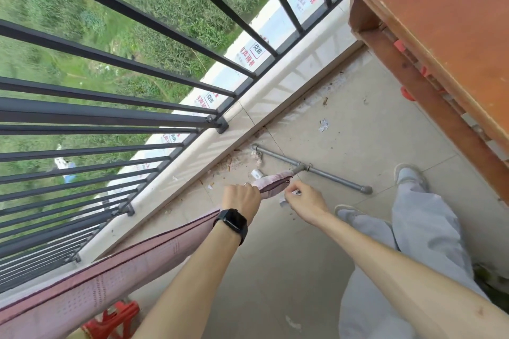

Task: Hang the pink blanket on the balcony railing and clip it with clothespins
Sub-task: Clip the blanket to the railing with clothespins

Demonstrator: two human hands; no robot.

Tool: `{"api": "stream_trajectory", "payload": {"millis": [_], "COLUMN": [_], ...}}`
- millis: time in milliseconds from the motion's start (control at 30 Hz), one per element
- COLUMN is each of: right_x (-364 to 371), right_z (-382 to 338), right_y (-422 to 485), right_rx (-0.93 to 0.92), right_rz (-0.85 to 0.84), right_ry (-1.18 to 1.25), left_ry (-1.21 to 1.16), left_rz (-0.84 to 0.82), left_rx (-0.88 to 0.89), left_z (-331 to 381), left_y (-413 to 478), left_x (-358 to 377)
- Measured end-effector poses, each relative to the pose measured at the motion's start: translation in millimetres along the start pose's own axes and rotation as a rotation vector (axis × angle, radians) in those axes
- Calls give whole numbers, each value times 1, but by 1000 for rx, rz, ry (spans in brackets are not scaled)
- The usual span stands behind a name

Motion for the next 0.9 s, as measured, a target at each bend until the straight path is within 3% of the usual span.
{"api": "stream_trajectory", "payload": {"millis": [100,300,533,733,800,900], "right_x": [1,39,42,34,27,12], "right_z": [-10,-32,-33,-13,1,29], "right_y": [12,30,60,59,59,60], "right_rx": [-115,-358,-547,-563,-438,-90], "right_rz": [-39,-384,-299,-299,-264,-142], "right_ry": [-147,-599,-821,-632,-457,-61], "left_ry": [23,52,-23,-70,-106,-153], "left_rz": [-6,24,25,-1,-8,6], "left_rx": [27,61,-76,-85,-106,-151], "left_z": [6,-2,12,25,21,14], "left_y": [7,4,17,32,38,48], "left_x": [12,12,6,24,33,38]}}
Point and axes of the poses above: each hand's wrist, its own y-axis towards the middle knuckle, its own x-axis out of the palm, z = x × y, the point moved 7 cm from there along y, towards the middle knuckle, and after that the axes turned 13 degrees about -x, right-handed, at the moved point
